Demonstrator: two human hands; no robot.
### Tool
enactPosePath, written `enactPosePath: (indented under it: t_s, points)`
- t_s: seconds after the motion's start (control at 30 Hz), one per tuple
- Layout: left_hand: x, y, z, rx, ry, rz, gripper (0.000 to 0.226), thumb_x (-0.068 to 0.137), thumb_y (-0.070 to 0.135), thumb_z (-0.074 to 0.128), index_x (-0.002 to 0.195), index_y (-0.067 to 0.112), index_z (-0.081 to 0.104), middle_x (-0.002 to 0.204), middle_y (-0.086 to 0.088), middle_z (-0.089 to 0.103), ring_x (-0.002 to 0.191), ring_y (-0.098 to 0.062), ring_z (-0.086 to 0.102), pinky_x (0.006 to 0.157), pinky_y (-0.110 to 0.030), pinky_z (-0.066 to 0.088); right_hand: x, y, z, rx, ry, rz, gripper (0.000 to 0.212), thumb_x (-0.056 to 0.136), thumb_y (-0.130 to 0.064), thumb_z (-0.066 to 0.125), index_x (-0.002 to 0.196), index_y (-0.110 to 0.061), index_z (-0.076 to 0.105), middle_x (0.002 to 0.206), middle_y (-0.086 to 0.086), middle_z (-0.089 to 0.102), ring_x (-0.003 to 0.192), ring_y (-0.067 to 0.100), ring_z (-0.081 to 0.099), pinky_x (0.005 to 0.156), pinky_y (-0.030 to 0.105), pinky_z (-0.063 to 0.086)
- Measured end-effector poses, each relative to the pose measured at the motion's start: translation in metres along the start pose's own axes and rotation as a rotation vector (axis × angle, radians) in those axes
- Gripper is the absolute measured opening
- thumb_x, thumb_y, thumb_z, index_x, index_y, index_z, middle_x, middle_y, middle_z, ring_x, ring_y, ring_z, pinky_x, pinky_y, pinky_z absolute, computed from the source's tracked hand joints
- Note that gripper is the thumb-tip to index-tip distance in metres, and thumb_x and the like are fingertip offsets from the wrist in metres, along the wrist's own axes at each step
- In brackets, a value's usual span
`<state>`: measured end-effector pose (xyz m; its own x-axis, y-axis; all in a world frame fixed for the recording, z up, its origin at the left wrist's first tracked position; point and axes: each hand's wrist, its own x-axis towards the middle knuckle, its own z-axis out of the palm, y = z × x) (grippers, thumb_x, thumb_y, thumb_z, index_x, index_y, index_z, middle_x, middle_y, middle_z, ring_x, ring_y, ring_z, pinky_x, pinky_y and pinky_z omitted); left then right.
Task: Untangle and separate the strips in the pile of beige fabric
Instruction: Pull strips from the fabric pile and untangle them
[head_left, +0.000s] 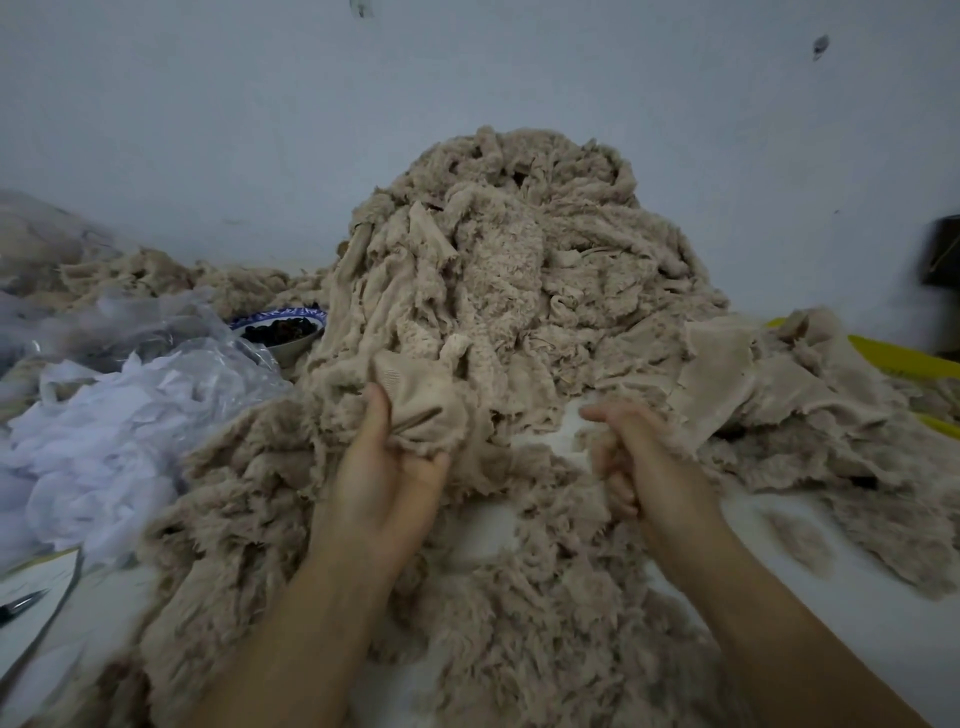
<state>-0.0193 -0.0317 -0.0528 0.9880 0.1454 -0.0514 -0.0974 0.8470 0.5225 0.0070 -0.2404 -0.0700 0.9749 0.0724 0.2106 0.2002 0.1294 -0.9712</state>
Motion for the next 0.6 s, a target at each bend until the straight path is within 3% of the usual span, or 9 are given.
enactPosePath:
  t_s: [0.07,0.1,0.17,0.2,0.3,0.4,0.47,0.53,0.6]
  points:
    - [-0.003,-0.006,0.004,0.016,-0.052,-0.018,0.045,0.091,0.032,0.056,0.127,0.006,0.061,0.127,-0.012,0.066,0.117,-0.021,0.064,0.099,-0.035,0.052,-0.012,-0.002,0.013,-0.178,-0.079,-0.144,0.025,0.095,-0.054,0.052,0.097,-0.035,0.069,0.077,-0.013,0.066,0.048,0.002,0.048,0.045,0.017,0.037]
    - [-0.006,-0.009,0.006,0.027,-0.080,-0.030,0.045,0.089,0.027,0.059,0.128,0.005,0.060,0.127,-0.013,0.066,0.117,-0.022,0.065,0.099,-0.035,0.052,-0.016,-0.002,0.018,-0.253,-0.105,-0.213,0.029,0.091,-0.062,0.052,0.102,-0.040,0.066,0.087,-0.022,0.067,0.063,-0.003,0.059,0.054,0.012,0.042]
    - [-0.007,-0.014,0.006,0.070,-0.128,-0.064,0.041,0.087,0.018,0.062,0.125,0.003,0.062,0.123,-0.016,0.067,0.111,-0.023,0.067,0.090,-0.034,0.057,-0.021,-0.002,0.027,-0.331,-0.143,-0.272,0.031,0.089,-0.069,0.052,0.114,-0.051,0.058,0.115,-0.031,0.062,0.098,-0.009,0.062,0.077,0.014,0.048]
    - [-0.007,-0.016,0.005,0.101,-0.136,-0.081,0.038,0.088,0.017,0.061,0.122,0.001,0.064,0.122,-0.018,0.067,0.109,-0.025,0.068,0.087,-0.034,0.058,-0.022,-0.001,0.030,-0.323,-0.168,-0.258,0.032,0.089,-0.069,0.053,0.117,-0.055,0.055,0.122,-0.031,0.059,0.100,-0.006,0.062,0.080,0.018,0.049]
    - [-0.009,-0.019,0.004,0.241,-0.158,-0.119,0.031,0.091,0.020,0.059,0.111,0.000,0.073,0.121,-0.021,0.067,0.112,-0.028,0.067,0.091,-0.036,0.057,-0.022,0.002,0.036,-0.258,-0.234,-0.155,0.024,0.089,-0.057,0.056,0.112,-0.049,0.060,0.099,-0.022,0.067,0.069,0.004,0.065,0.061,0.019,0.050]
    - [-0.007,-0.016,0.005,0.215,-0.100,-0.112,0.032,0.088,0.026,0.059,0.101,0.004,0.078,0.119,-0.016,0.070,0.108,-0.024,0.069,0.090,-0.036,0.057,-0.020,0.004,0.033,-0.450,-0.207,-0.287,0.025,0.093,-0.050,0.048,0.091,-0.030,0.063,0.086,-0.011,0.064,0.076,0.005,0.060,0.064,0.012,0.044]
    - [0.000,-0.007,0.001,0.095,0.008,-0.057,0.034,0.091,0.029,0.056,0.107,0.004,0.072,0.102,-0.010,0.076,0.088,-0.017,0.074,0.075,-0.027,0.059,-0.019,0.000,0.028,-0.488,-0.174,-0.319,0.029,0.096,-0.047,0.045,0.087,-0.025,0.061,0.086,-0.010,0.064,0.079,0.005,0.059,0.065,0.012,0.042]
    - [0.006,0.007,-0.005,-0.102,0.055,-0.036,0.028,0.098,0.029,0.049,0.109,0.008,0.064,0.080,0.001,0.070,0.056,-0.002,0.061,0.050,-0.009,0.046,-0.018,-0.004,0.022,-0.439,-0.119,-0.320,0.029,0.101,-0.041,0.044,0.082,-0.023,0.058,0.075,-0.018,0.060,0.068,-0.001,0.055,0.060,0.010,0.040]
    - [0.011,0.016,-0.012,-0.238,0.031,-0.042,0.024,0.102,0.021,0.044,0.107,0.007,0.063,0.082,0.003,0.061,0.057,0.000,0.047,0.045,-0.007,0.036,-0.016,-0.009,0.016,-0.393,-0.069,-0.227,0.035,0.101,-0.041,0.048,0.075,-0.021,0.060,0.068,-0.019,0.060,0.063,-0.006,0.055,0.060,0.009,0.038]
